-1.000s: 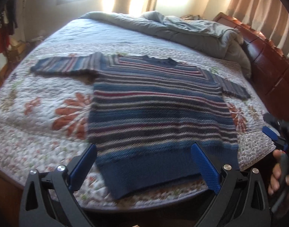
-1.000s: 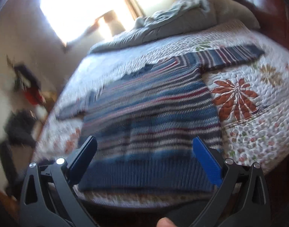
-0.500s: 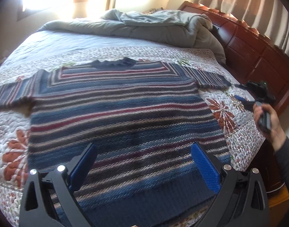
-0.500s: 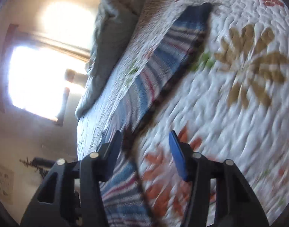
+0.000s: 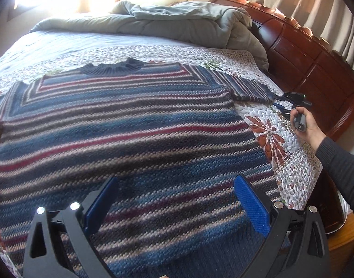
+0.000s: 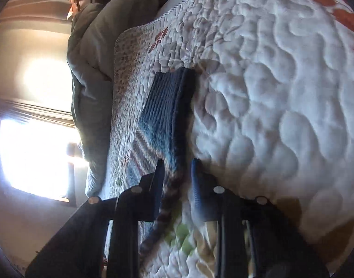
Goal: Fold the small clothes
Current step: 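Grasp the cuff of one sweater sleeve with the right tool, then lift the sleeve and lay it across the sweater body, open right tool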
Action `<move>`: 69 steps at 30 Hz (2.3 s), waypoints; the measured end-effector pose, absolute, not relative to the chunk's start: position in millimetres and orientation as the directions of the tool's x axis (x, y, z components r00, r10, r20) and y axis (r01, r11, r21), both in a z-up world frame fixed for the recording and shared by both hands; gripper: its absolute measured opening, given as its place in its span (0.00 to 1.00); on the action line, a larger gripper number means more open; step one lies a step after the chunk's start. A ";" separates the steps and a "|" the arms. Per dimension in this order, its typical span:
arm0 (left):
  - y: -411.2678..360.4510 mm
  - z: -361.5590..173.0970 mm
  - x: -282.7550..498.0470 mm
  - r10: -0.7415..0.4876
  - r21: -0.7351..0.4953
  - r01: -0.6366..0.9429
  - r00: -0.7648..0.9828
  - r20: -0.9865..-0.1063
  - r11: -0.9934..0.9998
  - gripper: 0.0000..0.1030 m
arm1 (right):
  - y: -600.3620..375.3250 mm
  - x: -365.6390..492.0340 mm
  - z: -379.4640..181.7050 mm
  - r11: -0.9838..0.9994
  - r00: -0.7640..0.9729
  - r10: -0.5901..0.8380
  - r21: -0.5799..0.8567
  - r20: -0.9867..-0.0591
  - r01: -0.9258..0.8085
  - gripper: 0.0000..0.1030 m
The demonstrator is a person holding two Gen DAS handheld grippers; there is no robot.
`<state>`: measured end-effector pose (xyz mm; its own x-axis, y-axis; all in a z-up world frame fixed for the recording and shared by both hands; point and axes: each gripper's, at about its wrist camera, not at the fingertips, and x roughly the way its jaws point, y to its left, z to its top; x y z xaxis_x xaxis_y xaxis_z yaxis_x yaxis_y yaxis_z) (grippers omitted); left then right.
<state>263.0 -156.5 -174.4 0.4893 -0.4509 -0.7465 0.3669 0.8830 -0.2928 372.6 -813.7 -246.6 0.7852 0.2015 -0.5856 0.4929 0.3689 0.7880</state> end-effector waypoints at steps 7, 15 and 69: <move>-160.0 -179.3 268.0 -0.464 -0.302 0.379 0.475 -0.748 0.875 0.97 | -822.7 403.0 -241.4 0.383 0.779 0.190 0.776 -0.598 0.502 0.29; -147.1 -191.7 277.1 -0.470 -0.342 0.337 0.461 -0.753 0.877 0.97 | -808.9 416.3 -219.4 0.485 0.764 0.134 0.714 -0.632 0.505 0.10; -63.2 -171.2 273.0 -0.562 -0.431 0.362 0.564 -0.605 0.827 0.97 | -334.3 475.5 -14.0 1.000 0.750 0.002 0.020 -0.662 0.015 0.09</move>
<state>273.0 -63.2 -171.2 0.5638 -0.5623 -0.6049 0.3620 0.8266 -0.4310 475.5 -334.3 -14.0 0.7497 0.0018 -0.6618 0.0154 0.9997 0.0201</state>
